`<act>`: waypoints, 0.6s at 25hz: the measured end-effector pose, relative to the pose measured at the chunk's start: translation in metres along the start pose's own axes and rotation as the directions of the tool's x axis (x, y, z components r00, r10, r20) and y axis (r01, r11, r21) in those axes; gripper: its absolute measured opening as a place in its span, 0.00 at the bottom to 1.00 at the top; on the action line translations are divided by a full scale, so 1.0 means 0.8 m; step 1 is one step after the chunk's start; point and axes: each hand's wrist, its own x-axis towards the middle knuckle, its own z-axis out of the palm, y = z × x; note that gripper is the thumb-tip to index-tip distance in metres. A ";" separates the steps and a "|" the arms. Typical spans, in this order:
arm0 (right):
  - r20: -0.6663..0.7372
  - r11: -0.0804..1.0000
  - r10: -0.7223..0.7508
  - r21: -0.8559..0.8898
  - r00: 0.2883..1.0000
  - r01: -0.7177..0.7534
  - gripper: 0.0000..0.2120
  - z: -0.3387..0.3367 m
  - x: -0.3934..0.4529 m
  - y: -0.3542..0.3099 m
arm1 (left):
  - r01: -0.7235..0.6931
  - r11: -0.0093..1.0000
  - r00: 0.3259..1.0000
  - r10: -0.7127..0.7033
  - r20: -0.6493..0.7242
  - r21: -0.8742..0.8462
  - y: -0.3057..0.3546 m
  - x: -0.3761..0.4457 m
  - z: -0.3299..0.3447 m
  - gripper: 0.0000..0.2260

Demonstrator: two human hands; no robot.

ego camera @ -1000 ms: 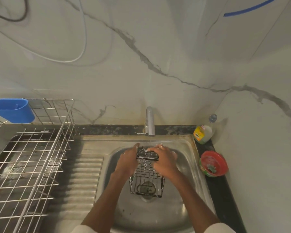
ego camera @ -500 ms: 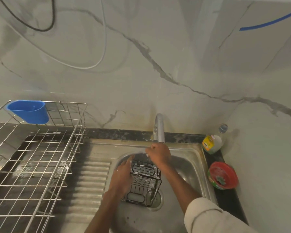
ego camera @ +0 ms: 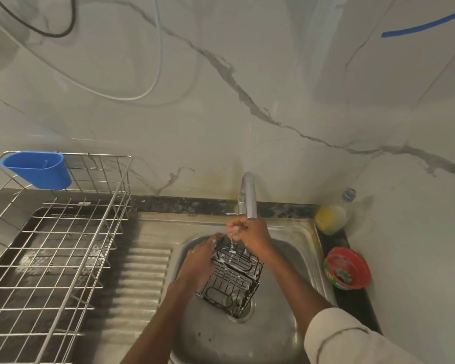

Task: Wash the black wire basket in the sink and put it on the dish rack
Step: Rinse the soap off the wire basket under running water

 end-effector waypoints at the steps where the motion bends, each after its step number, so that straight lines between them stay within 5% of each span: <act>1: 0.051 0.999 -0.019 -0.037 0.998 0.021 0.10 -0.006 -0.004 0.001 | -0.009 1.000 1.000 0.009 0.006 -0.012 0.007 0.002 -0.007 0.32; 5: 0.154 0.932 -0.027 -0.354 0.988 0.081 0.14 -0.036 -0.023 0.012 | -0.043 0.993 0.998 0.047 0.033 -0.110 0.029 0.021 -0.022 0.16; 8: 0.176 0.849 0.119 -0.529 0.977 -0.008 0.26 -0.073 -0.041 0.024 | -0.010 0.957 0.996 0.034 0.077 -0.290 0.025 0.049 -0.011 0.20; 12: 0.204 0.910 0.256 -0.380 0.945 -0.165 0.45 -0.108 -0.055 0.036 | 0.000 0.907 0.992 0.052 0.112 -0.421 0.036 0.088 0.014 0.30; 15: 0.151 0.932 0.205 -0.333 0.967 -0.145 0.42 -0.114 -0.065 0.043 | -0.038 0.913 0.987 0.097 0.126 -0.407 0.062 0.104 0.022 0.23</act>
